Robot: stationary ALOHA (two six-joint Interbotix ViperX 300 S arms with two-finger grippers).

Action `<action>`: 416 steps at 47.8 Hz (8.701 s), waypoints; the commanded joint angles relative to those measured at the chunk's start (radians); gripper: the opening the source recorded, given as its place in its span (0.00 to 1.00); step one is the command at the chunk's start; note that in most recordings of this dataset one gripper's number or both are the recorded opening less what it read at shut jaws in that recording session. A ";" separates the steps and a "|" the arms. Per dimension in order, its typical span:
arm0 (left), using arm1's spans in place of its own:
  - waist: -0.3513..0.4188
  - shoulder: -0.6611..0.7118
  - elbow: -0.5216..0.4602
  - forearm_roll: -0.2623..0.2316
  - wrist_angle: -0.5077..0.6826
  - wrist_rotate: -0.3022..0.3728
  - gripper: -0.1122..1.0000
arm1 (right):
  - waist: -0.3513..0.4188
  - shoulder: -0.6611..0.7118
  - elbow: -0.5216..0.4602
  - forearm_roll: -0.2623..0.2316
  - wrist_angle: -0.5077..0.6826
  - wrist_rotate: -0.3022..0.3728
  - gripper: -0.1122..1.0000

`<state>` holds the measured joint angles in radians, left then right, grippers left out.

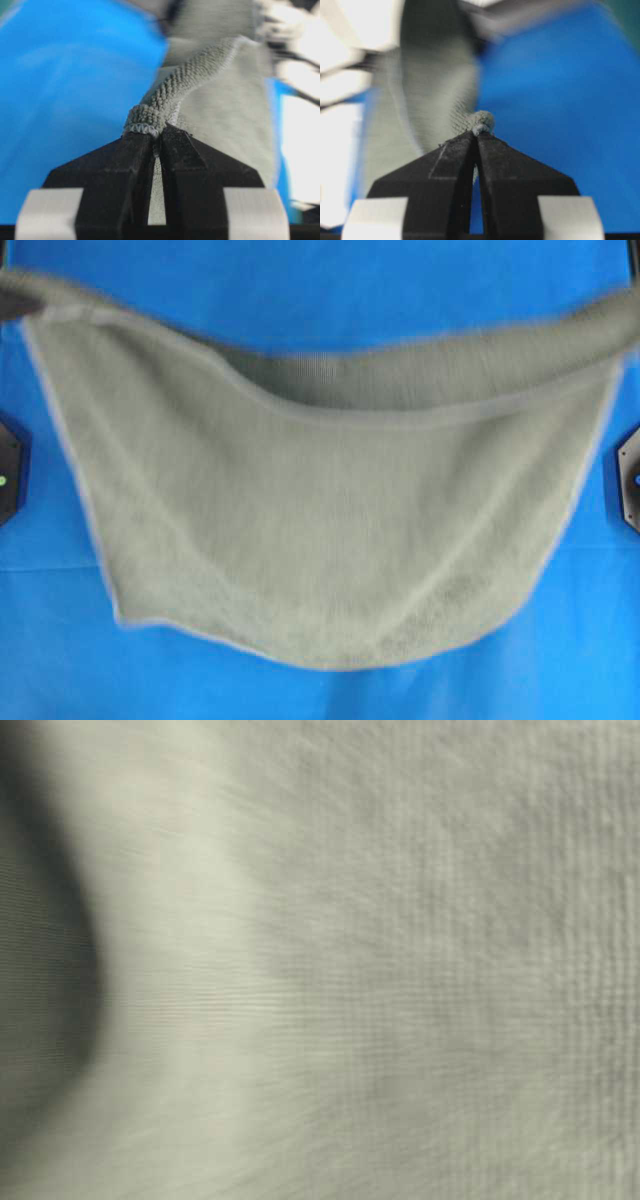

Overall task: Fold a large towel.
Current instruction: 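Lift the towel with both grippers and shake it out flat, then lay the towel down, folding the held edge toward the near edge, then release the towel and raise both grippers away, then grasp the far corners of the folded towel with both grippers, then swing the left gripper's corner across to fold the towel lengthwise, then release the towel and pull both grippers back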

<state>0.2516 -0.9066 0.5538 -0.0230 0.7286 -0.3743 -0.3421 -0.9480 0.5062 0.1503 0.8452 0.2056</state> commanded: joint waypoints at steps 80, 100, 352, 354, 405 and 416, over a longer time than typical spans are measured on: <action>-0.268 0.152 0.638 -0.015 -0.566 -0.537 0.11 | 0.081 0.072 0.680 0.041 -0.328 0.396 0.11; -0.410 0.439 0.629 -0.015 -0.607 -0.548 0.11 | 0.331 0.275 0.690 0.041 -0.433 0.486 0.11; -0.546 1.218 -0.675 -0.005 -0.749 0.129 0.13 | -0.270 0.456 0.067 -0.630 -0.423 0.255 0.12; -0.551 1.238 -0.695 -0.006 -0.747 0.127 0.13 | -0.272 0.453 0.081 -0.630 -0.413 0.255 0.12; -0.592 0.983 0.063 -0.018 -0.937 -0.321 0.13 | -0.158 1.058 -0.178 -0.661 -0.670 0.141 0.12; -0.581 0.954 0.055 -0.018 -0.853 -0.330 0.39 | -0.156 1.058 -0.176 -0.663 -0.672 0.121 0.32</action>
<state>-0.3283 0.0920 0.6289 -0.0430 -0.1519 -0.7026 -0.4970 0.1258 0.3528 -0.5077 0.1779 0.3313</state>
